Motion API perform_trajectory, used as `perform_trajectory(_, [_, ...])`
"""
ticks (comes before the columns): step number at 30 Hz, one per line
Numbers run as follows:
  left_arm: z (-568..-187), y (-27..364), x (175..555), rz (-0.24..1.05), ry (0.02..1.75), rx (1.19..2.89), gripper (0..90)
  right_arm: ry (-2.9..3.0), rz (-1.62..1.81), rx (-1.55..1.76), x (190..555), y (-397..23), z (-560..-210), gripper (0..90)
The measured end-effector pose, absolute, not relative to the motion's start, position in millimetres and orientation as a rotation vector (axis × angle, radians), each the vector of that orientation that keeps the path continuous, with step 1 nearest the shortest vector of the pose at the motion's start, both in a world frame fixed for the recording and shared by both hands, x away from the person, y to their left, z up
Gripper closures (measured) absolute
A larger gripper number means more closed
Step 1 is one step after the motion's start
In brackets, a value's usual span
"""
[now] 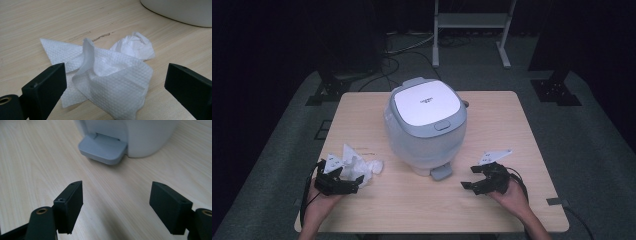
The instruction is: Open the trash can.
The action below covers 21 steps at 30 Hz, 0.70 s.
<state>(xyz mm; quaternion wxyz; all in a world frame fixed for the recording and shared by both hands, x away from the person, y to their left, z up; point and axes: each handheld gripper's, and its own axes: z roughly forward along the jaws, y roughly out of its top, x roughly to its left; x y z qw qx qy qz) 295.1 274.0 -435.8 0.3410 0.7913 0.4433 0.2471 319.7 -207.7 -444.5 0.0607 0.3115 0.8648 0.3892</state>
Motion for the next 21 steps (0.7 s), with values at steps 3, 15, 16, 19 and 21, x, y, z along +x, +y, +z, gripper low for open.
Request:
perform_trajectory(3, [-437,274,295,0.638,1.151,2.066,3.1,2.632,1.174,0.922,320,-199,-445,25.8])
perform_trajectory(15, [-437,275,294,0.639,1.161,2.062,3.1,2.646,1.207,0.898,323,-186,-445,25.8])
perform_trajectory(16, [-437,275,294,0.639,1.162,2.061,3.1,2.645,1.210,0.894,324,-185,-445,25.8])
perform_trajectory(19, [-437,275,294,0.639,1.161,2.067,3.1,2.647,1.204,0.886,325,-183,-444,25.8])
perform_trajectory(21, [-437,274,294,0.637,1.161,2.066,3.1,2.648,1.204,0.880,325,-181,-444,25.8])
